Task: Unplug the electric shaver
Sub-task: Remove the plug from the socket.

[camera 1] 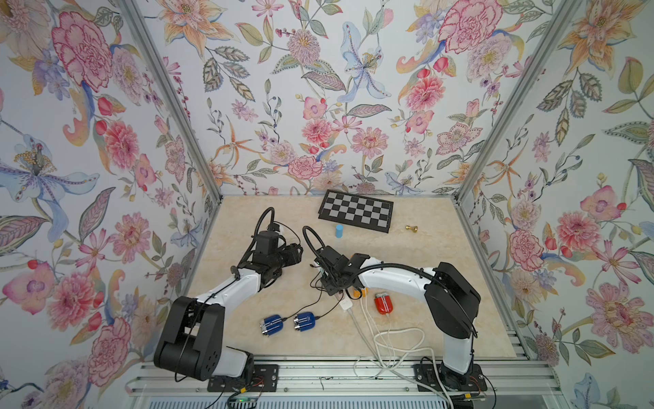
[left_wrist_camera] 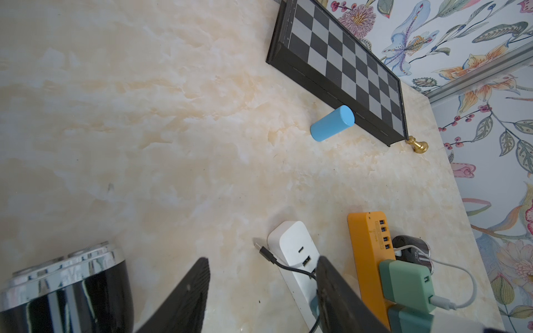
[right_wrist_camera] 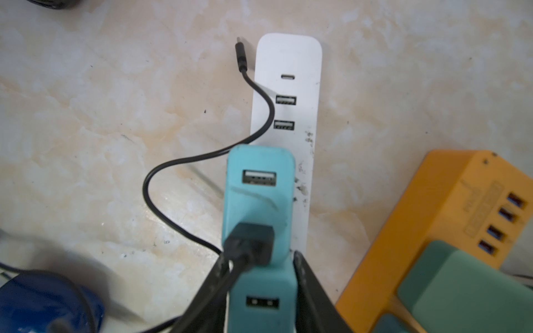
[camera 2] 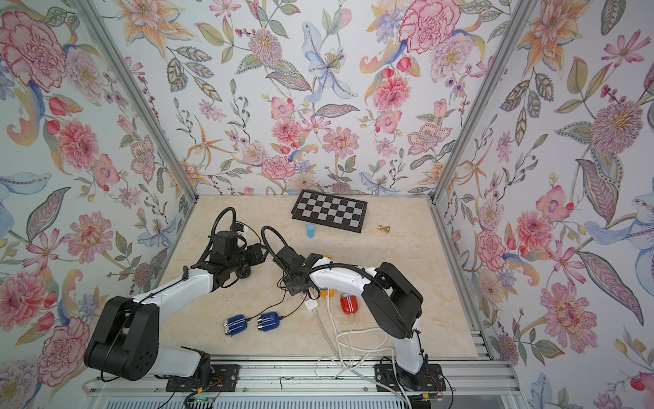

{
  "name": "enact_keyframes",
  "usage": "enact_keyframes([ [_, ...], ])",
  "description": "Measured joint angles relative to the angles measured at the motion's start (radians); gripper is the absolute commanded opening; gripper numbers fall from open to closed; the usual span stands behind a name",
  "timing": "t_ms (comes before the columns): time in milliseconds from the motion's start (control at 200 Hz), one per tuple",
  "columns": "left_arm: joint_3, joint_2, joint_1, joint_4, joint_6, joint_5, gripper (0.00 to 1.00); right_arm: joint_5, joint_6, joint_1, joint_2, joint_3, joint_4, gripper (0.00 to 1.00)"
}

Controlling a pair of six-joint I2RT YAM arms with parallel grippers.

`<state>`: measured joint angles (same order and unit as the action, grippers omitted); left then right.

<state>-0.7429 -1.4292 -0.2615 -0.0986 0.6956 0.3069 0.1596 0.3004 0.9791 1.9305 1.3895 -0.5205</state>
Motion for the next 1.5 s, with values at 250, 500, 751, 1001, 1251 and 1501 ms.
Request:
enact_keyframes([
  [250, 0.000, -0.011, 0.000, 0.000, 0.000, 0.000, 0.62, -0.026, -0.002, -0.009, 0.000, 0.010, -0.018, 0.21],
  [500, -0.007, -0.036, -0.002, 0.000, 0.000, 0.001, 0.65, -0.018, -0.014, -0.006, 0.000, 0.011, -0.027, 0.18],
  [751, -0.108, -0.138, -0.047, -0.001, 0.019, 0.004, 0.79, 0.050, -0.062, 0.020, -0.005, 0.015, -0.037, 0.14],
  [1001, -0.188, -0.265, -0.058, -0.011, 0.114, 0.040, 0.81, 0.101, -0.100, 0.043, -0.049, 0.008, -0.013, 0.15],
  [1251, -0.208, -0.281, -0.059, -0.021, 0.216, 0.071, 0.86, 0.146, -0.137, 0.063, -0.078, -0.049, 0.051, 0.14],
  [1501, -0.088, -0.254, -0.051, -0.216, 0.331, 0.140, 0.86, 0.137, -0.157, 0.061, -0.111, -0.085, 0.100, 0.14],
])
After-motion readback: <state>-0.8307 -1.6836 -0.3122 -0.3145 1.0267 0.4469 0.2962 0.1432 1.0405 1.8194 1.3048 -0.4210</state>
